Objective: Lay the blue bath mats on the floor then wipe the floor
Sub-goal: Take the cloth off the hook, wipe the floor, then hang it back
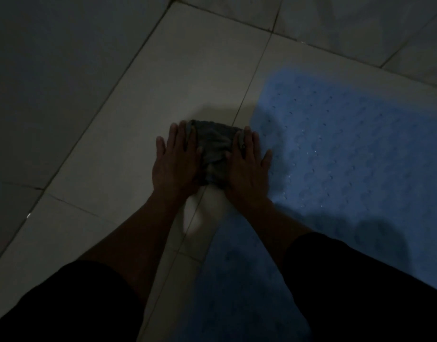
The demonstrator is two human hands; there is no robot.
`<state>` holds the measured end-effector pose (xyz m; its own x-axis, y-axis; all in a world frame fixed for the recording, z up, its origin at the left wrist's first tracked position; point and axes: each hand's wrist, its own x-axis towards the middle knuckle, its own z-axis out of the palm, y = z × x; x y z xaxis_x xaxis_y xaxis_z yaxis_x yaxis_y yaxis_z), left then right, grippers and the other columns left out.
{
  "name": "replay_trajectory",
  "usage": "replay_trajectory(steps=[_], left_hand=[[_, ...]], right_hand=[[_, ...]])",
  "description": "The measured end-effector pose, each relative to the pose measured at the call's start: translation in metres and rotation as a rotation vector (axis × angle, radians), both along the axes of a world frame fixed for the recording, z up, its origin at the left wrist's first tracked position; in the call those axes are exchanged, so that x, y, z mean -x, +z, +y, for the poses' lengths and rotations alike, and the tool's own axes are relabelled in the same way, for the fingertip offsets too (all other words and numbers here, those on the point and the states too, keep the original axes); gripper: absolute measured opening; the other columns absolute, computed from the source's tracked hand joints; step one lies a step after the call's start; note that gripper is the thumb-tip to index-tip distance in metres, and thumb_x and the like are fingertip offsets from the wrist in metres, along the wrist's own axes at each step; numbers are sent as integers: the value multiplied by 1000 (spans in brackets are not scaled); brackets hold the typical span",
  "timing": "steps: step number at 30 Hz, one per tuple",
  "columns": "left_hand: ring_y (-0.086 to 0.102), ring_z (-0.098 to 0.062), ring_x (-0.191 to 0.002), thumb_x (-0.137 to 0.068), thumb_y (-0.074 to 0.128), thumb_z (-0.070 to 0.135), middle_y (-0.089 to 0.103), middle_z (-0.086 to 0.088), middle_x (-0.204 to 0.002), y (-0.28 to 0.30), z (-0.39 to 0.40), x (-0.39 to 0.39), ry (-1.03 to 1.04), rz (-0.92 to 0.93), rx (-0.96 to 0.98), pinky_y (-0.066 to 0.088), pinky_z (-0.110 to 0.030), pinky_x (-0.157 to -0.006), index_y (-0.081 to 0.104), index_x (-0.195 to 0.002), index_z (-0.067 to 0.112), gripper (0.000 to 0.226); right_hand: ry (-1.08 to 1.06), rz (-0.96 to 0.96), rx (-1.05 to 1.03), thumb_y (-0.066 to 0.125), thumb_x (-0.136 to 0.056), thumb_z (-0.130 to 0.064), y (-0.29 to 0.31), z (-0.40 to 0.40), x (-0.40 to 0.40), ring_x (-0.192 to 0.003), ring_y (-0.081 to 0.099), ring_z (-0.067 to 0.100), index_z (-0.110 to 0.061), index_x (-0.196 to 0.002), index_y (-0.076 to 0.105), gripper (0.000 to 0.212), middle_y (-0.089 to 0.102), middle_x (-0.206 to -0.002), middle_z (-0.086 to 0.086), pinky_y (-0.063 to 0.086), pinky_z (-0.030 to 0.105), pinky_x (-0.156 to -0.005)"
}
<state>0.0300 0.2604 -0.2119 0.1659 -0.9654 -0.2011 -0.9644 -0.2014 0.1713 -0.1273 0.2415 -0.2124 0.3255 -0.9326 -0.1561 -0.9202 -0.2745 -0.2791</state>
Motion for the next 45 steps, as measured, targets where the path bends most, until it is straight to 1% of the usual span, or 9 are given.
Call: replay_trajectory(steps=[4, 8, 10, 14, 22, 27, 36, 41, 45], left_hand=[[-6, -25, -155, -107, 20, 41, -1, -9, -168, 2, -25, 5, 3, 27, -4, -3, -48, -124, 5, -160, 14, 62], [-5, -27, -155, -106, 20, 42, 0, -11, -168, 1, -53, 7, 2, 48, 17, -2, -49, -124, 4, -160, 14, 63], [-5, -28, -155, -105, 17, 47, 0, -11, -168, 0, -69, 10, -5, 25, 13, -1, -50, -124, 2, -160, 13, 66], [-3, -27, -155, -96, -2, 55, 0, -10, -168, -1, -99, 16, 3, -5, 37, 1, -50, -123, 2, -160, 14, 76], [-5, -25, -155, -107, 14, 41, -1, -10, -168, -5, -146, 21, 14, -21, 34, 0, -48, -123, -1, -159, 15, 61], [5, -29, -155, -103, 11, 42, 8, -12, -167, -3, -157, 23, 31, -37, 36, 9, -52, -123, 7, -160, 12, 65], [0, -23, -155, -100, 8, 48, 5, -8, -168, -4, -170, 23, 81, 14, 19, 6, -48, -124, 5, -160, 17, 67], [3, -28, -155, -102, 12, 47, 9, -12, -167, -6, -169, 21, 95, 12, 34, 12, -52, -123, 11, -160, 17, 65], [-3, -29, -155, -100, 10, 51, 3, -14, -168, -7, -169, 20, 107, 17, 18, 10, -51, -124, 6, -161, 23, 67]], right_hand=[[-59, -85, 39, 1, -89, -47, -3, -21, 1, -153, 4, 33, -9, -156, 16, 78, 7, -165, 16, 0, 63, -119], [-81, -47, 247, 28, -95, -37, -18, -54, 3, -142, 37, 38, -3, -142, 49, 61, 41, -152, 21, 19, 65, -113], [-92, -51, 308, 33, -97, -37, -21, -72, 4, -140, 41, 38, -4, -139, 53, 57, 45, -150, 20, 15, 60, -112], [-131, -4, 294, 31, -99, -39, -23, -98, 2, -143, 37, 35, -7, -141, 52, 57, 43, -152, 18, 15, 62, -113], [-97, 42, 144, 28, -102, -42, -21, -141, 4, -153, 5, 35, -7, -157, 18, 66, 11, -164, 17, 2, 68, -114], [-158, 38, 206, 15, -104, -43, -27, -156, -1, -148, 28, 32, -9, -150, 39, 63, 35, -158, 13, 7, 66, -112], [-180, -111, 139, 15, -106, -38, -16, -157, 0, -152, 13, 36, -3, -154, 26, 60, 18, -162, 21, 7, 68, -114], [-185, -99, 83, 19, -103, -45, -10, -163, 4, -152, 4, 36, -17, -157, 21, 60, 7, -164, 20, 3, 67, -114], [-196, -100, 156, 28, -105, -44, -15, -168, 6, -151, 12, 37, -16, -153, 34, 56, 20, -162, 18, 9, 67, -115]])
